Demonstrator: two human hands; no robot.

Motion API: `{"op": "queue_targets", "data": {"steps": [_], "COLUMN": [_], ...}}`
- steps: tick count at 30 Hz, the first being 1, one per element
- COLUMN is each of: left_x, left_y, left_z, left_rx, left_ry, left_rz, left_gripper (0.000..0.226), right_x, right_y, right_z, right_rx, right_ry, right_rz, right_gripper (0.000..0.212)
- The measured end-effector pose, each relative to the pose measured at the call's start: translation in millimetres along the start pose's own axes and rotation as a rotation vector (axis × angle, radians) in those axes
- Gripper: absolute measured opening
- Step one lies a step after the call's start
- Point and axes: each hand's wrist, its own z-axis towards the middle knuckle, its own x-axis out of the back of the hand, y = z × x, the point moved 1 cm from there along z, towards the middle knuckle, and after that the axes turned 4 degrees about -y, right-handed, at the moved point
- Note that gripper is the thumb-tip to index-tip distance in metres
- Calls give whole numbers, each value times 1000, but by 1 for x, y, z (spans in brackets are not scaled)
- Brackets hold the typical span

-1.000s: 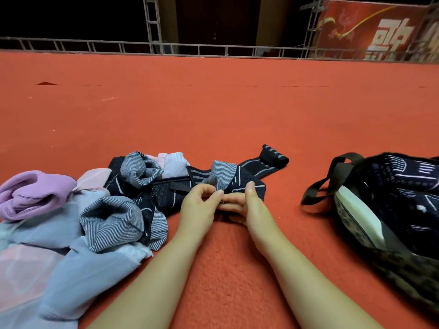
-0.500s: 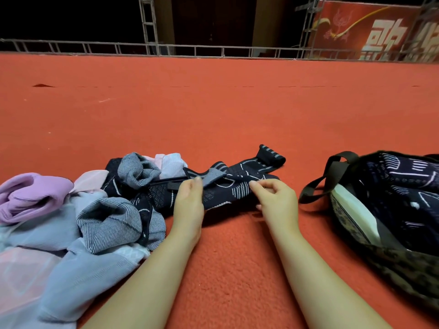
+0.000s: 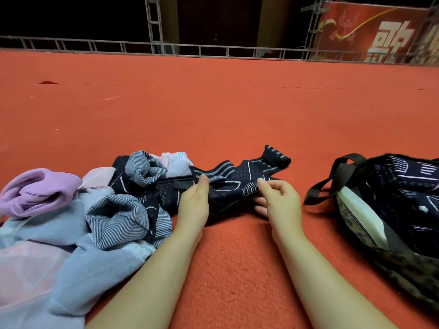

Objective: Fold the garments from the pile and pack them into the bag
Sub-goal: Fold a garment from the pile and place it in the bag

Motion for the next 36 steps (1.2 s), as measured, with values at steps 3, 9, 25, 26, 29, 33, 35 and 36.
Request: {"op": "queue_targets", "data": {"steps": [3, 9, 25, 26, 29, 33, 35, 36], "left_x": [-3, -7, 3, 4, 5, 0, 1, 2], "left_y": [2, 1, -13, -13, -12, -7, -6, -4], "left_z": [-7, -13, 5, 6, 9, 7, 6, 6], "left_rx": [-55, -40, -145, -130, 16, 237, 278, 287], "left_ry": [-152, -411, -97, -67, -28, -192, -291, -325], "left_rz": [41, 130, 225, 201, -165, -806, -921, -939], "left_gripper": [36, 35, 12, 13, 21, 21, 29, 36], "right_x": [-12, -21, -25, -24, -18, -7, -8, -8], "right_y": [2, 5, 2, 2, 2, 4, 4, 4], "right_z": [-15, -21, -17, -16, -7, 9, 7, 5], "right_rx": [-267, -355, -62, -63, -50, -68, -107, -141], "right_ry": [-164, -143, -243, -235, -169, -71, -96, -118], "right_rz": [353, 672, 595, 600, 640, 758, 778, 748], "right_gripper": [39, 22, 36, 35, 31, 25, 21, 18]}}
